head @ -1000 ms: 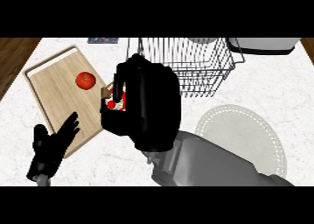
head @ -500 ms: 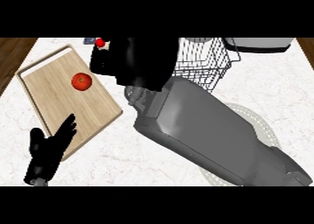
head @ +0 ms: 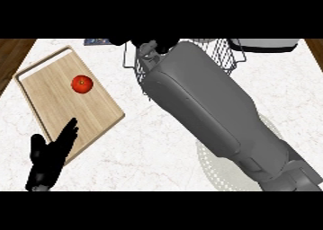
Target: Pick the cupcake from the placemat and place it in the basket
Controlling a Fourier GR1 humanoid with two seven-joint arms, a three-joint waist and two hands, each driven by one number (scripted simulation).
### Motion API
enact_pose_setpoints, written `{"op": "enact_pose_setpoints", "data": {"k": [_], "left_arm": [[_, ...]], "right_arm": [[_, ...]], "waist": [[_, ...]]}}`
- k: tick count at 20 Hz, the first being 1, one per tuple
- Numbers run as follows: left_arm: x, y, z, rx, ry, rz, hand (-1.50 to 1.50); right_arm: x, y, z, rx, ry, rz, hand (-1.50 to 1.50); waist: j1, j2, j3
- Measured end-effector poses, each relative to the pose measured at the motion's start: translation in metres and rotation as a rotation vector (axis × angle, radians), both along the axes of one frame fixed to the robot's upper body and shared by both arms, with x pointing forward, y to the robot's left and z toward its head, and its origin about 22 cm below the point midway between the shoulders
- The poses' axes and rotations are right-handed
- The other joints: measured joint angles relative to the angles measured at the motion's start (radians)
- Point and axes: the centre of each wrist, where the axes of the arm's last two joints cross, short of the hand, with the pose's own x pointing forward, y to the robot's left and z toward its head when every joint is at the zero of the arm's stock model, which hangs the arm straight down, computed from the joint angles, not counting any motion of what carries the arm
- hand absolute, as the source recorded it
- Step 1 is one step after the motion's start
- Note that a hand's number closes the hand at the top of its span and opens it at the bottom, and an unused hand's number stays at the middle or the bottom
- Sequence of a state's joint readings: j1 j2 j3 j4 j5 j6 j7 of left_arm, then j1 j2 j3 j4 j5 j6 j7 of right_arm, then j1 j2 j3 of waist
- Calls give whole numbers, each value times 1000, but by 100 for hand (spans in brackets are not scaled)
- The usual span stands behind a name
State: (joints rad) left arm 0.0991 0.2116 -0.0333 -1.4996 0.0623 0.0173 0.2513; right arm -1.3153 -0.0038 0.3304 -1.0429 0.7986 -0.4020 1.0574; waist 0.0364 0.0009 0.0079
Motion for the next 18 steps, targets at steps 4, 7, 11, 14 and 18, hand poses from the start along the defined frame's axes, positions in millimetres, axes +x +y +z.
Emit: {"op": "enact_pose_setpoints", "data": {"k": [4,7,11,14,18], "left_arm": [[0,3,0,4,0,-2,0],[0,3,0,-2,-2,0,0],[-1,5,0,-3,-9,-7,0],[0,4,0,-3,1,5,0],[1,8,0,-4,6,2,0]], "right_arm": [[18,-8,-12,43,32,-16,150],[31,-20,-24,121,59,-31,150],[43,-35,-41,219,76,-34,150],[49,-44,-59,251,77,-35,150],[55,-52,-78,278,80,-33,150]], "waist": [[-2,1,1],[-2,4,2],[-2,4,2],[-4,4,3],[-5,2,5]]}}
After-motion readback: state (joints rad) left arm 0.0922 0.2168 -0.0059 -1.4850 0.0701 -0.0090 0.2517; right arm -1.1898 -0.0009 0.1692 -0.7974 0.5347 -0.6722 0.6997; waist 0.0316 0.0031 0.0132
